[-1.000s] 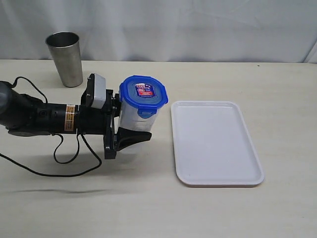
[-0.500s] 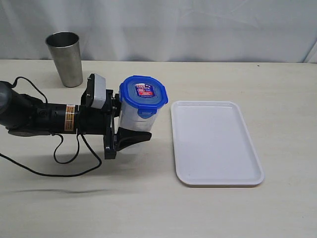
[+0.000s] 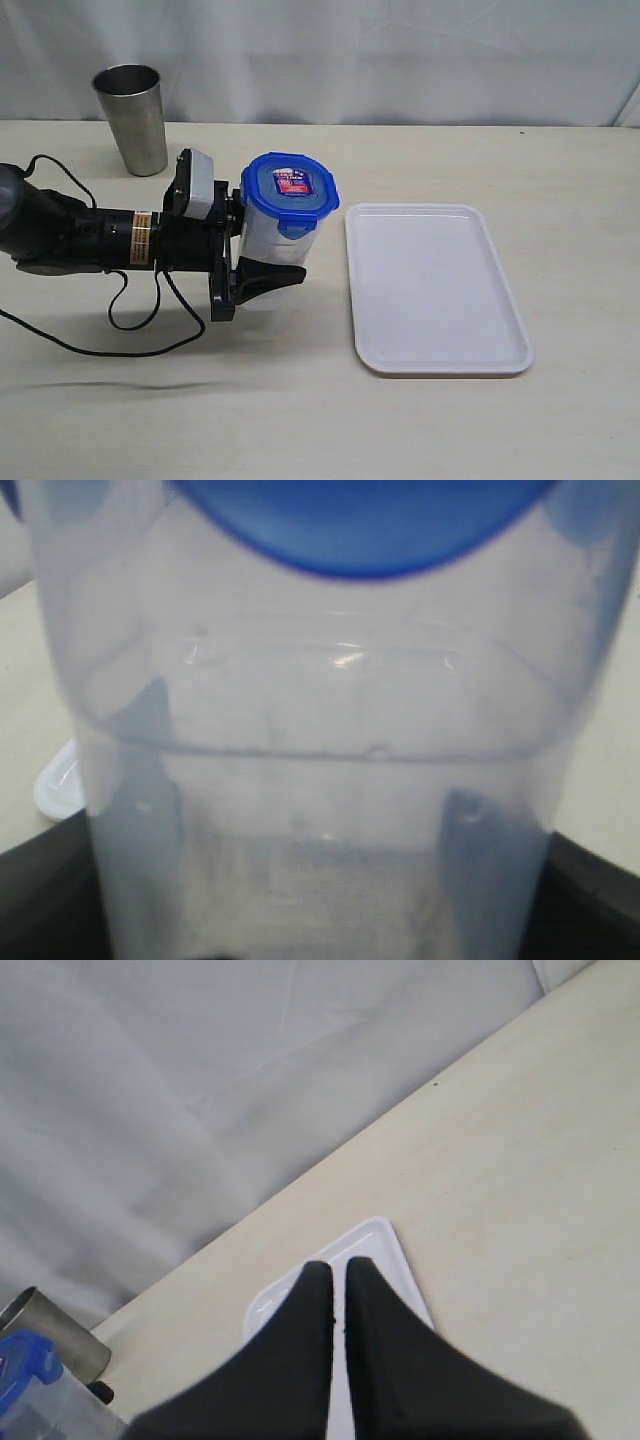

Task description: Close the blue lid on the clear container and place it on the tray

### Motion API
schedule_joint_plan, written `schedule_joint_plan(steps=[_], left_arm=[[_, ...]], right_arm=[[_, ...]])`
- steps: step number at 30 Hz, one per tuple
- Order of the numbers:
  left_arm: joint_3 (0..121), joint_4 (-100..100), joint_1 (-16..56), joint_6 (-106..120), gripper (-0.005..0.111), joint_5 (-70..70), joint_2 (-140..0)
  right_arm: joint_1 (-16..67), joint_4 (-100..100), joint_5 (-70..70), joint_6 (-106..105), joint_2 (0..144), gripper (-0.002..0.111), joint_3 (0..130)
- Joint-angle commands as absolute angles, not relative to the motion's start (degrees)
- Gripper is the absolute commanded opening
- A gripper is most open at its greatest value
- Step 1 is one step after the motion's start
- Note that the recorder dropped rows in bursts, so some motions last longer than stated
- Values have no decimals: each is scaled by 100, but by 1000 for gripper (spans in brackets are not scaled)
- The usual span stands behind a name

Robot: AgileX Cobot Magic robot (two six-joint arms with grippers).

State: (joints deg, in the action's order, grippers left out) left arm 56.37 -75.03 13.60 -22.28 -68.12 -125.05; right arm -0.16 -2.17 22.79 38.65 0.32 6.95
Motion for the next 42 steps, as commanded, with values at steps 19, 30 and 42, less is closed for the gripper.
schedule_joint_plan(steps=[19, 30, 42], left_arm=[[5675, -7480, 1401, -2232, 0, -6996, -12420], [5675, -7380, 1401, -2087, 0, -6996, -12420], [5675, -7184, 1401, -2062, 0, -6996, -12420]], right_arm=[[-56, -258, 1950, 3863, 0, 5, 0], [-56, -246, 1950, 3863, 0, 5, 0], [-56, -215, 1961, 3094, 0, 5, 0]])
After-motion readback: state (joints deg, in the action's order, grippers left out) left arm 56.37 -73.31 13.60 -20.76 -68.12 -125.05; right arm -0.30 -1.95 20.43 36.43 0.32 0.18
